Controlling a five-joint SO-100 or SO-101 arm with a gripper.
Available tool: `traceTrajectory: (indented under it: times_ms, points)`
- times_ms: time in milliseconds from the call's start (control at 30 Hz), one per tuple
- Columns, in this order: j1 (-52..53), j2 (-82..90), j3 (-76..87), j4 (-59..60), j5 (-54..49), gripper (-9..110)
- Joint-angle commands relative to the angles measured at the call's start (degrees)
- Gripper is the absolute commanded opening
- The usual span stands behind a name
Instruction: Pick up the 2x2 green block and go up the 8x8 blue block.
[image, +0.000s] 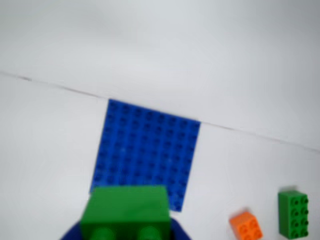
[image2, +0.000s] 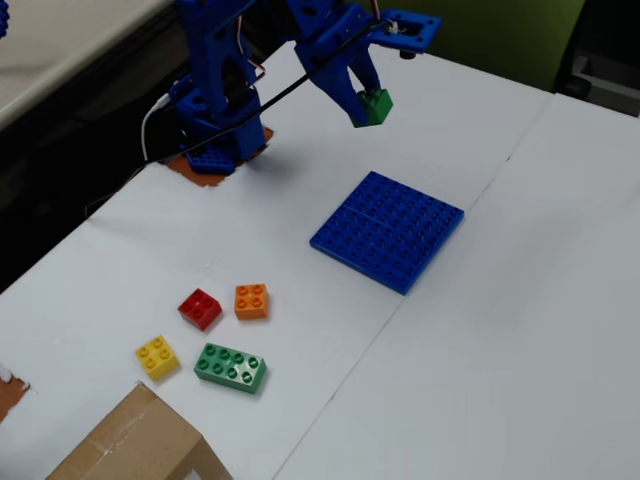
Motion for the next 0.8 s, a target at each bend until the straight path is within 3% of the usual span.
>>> traceTrajectory:
  times_ms: [0, 767]
  points:
    - [-2.9, -2.3, -7.4, 2.1, 1.6, 0]
    - [-7.8, -10.1, -12.1, 2.6, 13.0, 0]
